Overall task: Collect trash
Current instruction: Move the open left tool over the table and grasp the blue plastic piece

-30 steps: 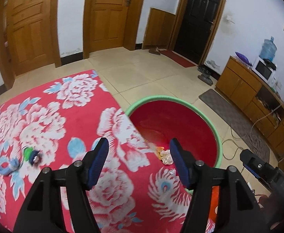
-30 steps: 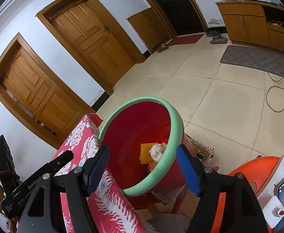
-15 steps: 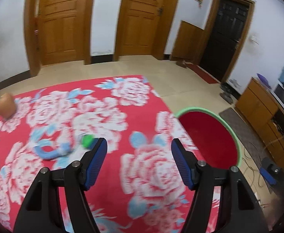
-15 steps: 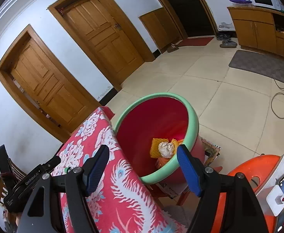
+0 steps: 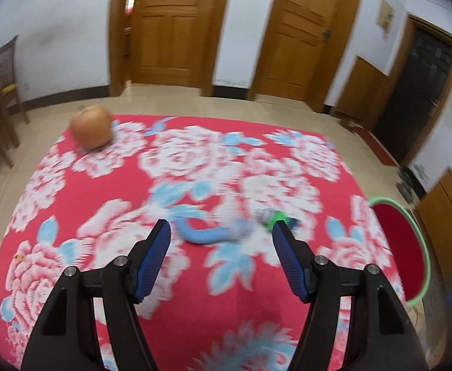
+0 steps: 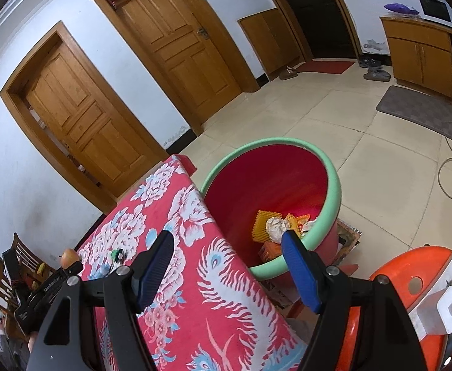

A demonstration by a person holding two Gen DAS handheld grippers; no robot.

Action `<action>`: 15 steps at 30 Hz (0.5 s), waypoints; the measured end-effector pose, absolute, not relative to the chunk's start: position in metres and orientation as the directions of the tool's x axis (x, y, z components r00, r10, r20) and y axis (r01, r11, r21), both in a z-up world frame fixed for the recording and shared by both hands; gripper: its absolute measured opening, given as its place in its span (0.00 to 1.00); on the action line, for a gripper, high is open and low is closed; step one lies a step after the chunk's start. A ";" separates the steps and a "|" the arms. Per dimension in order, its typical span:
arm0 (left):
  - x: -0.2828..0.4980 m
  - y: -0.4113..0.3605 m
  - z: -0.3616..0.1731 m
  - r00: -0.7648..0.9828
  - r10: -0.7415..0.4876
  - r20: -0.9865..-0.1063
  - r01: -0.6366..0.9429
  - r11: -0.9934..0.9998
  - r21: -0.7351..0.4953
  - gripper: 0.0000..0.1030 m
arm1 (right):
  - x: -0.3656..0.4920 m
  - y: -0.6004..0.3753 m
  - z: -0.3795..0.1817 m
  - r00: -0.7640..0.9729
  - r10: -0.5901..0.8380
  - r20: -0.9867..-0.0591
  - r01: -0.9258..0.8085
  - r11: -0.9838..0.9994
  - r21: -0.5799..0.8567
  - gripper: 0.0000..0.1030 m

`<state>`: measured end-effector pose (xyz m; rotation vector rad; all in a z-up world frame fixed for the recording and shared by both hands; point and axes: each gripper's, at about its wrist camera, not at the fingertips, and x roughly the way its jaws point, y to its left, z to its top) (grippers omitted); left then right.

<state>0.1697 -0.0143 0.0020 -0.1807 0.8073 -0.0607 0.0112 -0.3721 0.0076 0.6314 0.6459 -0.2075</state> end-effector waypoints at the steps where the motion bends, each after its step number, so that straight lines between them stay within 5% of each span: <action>1: 0.173 -0.008 -0.001 0.687 -0.114 -0.717 -0.034 0.982 -0.188 0.64 | 0.013 -0.370 0.007 0.783 0.013 -0.622 0.368 0.797 0.479 0.72; 15: 0.212 0.003 -0.042 0.594 -0.149 -0.790 -0.055 0.973 -0.225 0.30 | 0.025 -0.360 -0.002 0.755 0.016 -0.656 0.375 0.809 0.452 0.72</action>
